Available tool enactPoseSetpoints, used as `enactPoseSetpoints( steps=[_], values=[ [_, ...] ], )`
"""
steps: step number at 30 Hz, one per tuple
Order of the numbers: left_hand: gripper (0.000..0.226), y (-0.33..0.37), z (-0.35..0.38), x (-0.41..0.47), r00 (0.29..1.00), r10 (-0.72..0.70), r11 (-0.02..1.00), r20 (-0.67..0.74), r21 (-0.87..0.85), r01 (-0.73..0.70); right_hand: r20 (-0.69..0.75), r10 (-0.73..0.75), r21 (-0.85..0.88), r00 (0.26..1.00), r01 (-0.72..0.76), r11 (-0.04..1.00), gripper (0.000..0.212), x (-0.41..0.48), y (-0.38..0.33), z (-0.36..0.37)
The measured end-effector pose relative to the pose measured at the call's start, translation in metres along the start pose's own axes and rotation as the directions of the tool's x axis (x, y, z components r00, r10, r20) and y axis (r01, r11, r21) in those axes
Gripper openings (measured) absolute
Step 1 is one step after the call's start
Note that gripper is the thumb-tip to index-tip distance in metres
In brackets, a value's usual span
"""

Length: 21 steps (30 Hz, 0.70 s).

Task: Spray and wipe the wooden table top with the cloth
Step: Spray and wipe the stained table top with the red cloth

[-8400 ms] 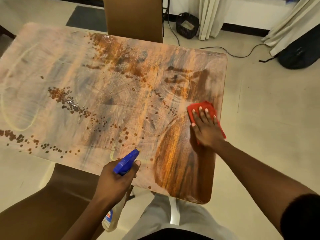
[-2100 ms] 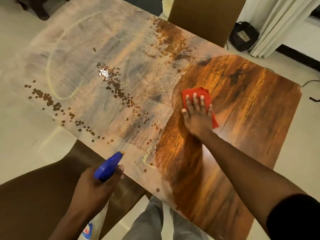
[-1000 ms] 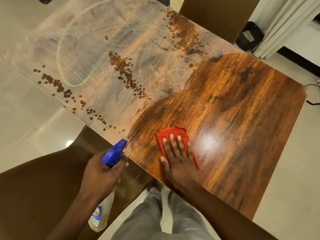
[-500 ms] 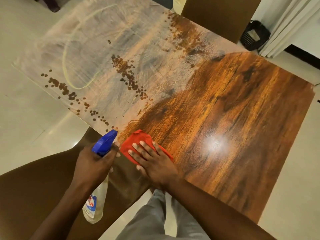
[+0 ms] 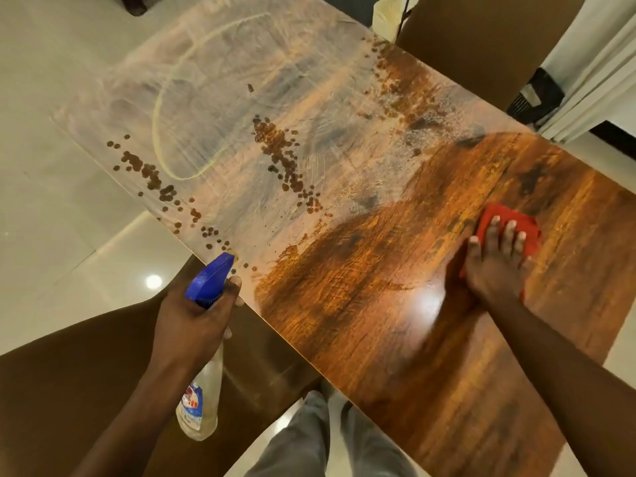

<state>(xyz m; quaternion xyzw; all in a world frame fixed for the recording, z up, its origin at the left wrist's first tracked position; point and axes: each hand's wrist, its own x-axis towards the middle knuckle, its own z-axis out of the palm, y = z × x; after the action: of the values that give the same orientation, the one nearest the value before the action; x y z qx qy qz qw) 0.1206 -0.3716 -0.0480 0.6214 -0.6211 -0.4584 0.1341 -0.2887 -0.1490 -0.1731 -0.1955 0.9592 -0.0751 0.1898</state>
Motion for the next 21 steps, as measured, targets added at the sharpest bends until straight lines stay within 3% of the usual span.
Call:
enactPoseSetpoints(
  steps=[3,8,10,14,17,21],
  values=[
    [0.037,-0.003,-0.001,0.011,1.0,0.017,1.0,0.0,0.002,-0.017,0.005,-0.065,-0.049,0.998,0.066,0.997,0.071,0.039,-0.065,0.01],
    [0.036,-0.002,-0.006,0.024,1.0,0.015,1.0,-0.014,-0.007,-0.015,0.119,-0.38,-0.165,0.917,0.396,0.903,0.071,0.034,-0.207,0.05],
    [0.034,-0.001,-0.008,0.027,1.0,0.01,1.0,-0.013,-0.028,-0.01,0.19,-0.542,-0.166,0.819,0.571,0.804,0.068,0.005,-0.264,0.071],
    [0.028,0.005,-0.014,0.026,0.999,0.001,1.0,-0.038,-0.027,-0.002,0.315,-0.77,-0.089,0.555,0.825,0.558,0.069,-0.075,-0.331,0.114],
    [0.029,0.01,-0.019,0.024,0.999,0.012,1.0,-0.052,-0.026,-0.014,0.379,-0.847,-0.072,0.373,0.924,0.375,0.063,-0.121,-0.324,0.134],
    [0.023,0.01,-0.016,0.02,0.998,0.021,0.999,-0.054,-0.025,-0.022,0.426,-0.867,-0.038,0.258,0.963,0.267,0.064,-0.15,-0.276,0.14]
  ],
)
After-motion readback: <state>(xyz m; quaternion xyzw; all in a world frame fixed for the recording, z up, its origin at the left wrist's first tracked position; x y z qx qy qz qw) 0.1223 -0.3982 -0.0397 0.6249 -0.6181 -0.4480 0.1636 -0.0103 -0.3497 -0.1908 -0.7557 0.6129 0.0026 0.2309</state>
